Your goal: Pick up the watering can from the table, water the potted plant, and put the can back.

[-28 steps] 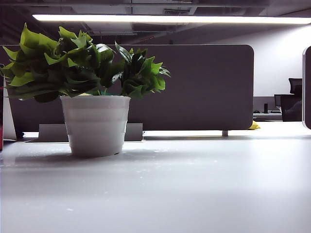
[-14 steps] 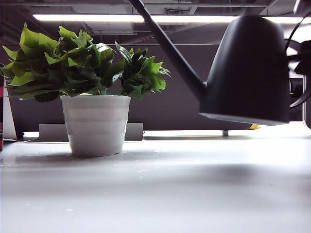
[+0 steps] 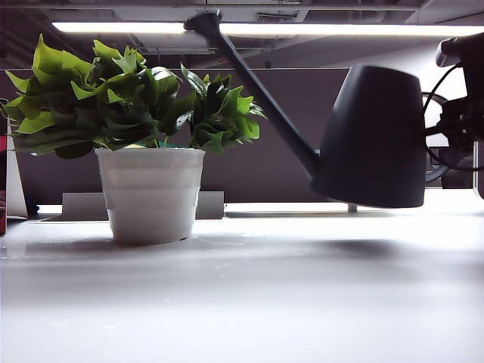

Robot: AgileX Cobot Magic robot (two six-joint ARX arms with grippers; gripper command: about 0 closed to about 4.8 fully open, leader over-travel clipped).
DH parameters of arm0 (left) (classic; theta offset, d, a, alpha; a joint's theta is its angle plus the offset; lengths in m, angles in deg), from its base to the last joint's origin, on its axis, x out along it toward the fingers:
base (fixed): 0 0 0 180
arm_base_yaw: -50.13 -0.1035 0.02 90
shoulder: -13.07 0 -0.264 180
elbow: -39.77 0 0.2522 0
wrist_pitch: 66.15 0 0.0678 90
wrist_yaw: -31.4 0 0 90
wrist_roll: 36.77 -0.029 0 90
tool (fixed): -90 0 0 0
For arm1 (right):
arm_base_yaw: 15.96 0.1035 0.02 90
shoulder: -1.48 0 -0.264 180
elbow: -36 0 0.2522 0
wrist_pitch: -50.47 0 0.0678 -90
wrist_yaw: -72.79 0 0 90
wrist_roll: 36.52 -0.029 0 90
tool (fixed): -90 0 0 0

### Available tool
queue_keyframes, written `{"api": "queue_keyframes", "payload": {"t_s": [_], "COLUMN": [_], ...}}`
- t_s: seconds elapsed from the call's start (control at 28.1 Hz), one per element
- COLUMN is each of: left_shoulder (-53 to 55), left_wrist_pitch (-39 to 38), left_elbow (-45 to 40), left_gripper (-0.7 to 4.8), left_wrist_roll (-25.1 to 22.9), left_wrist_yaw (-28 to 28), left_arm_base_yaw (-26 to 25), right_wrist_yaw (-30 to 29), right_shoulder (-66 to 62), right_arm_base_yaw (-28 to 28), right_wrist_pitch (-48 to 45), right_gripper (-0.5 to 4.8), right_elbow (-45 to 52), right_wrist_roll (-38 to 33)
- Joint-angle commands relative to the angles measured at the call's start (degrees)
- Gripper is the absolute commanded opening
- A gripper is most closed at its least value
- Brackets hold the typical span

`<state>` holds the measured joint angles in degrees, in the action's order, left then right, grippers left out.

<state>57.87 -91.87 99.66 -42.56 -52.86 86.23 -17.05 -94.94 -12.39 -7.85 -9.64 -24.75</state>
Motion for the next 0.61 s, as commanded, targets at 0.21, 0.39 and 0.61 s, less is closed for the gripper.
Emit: {"api": "queue_keyframes", "payload": {"t_s": [0.21, 0.39, 0.61], "left_shoulder": [0.07, 0.09, 0.24], "left_wrist_pitch": [-1.22, -1.9, -2.56], "left_elbow": [0.0, -0.24, -0.24], "left_gripper": [-0.05, -0.05, -0.05], "left_wrist_roll": [-2.64, -2.62, -2.62], "left_wrist_yaw": [-0.61, -0.59, -0.59], "left_arm_base_yaw": [-0.07, -0.07, -0.07], "right_wrist_yaw": [-1.84, -1.81, -1.84], "right_shoulder": [-2.51, -5.29, -6.91], "right_arm_base_yaw": [-1.42, -1.79, -1.79], "right_wrist_pitch": [-6.19, -6.16, -6.16], "right_gripper": [-0.05, -0.05, -0.05], "right_elbow": [-0.87, -0.87, -0.87], "right_wrist_roll": [-1.07, -1.05, -1.01]}}
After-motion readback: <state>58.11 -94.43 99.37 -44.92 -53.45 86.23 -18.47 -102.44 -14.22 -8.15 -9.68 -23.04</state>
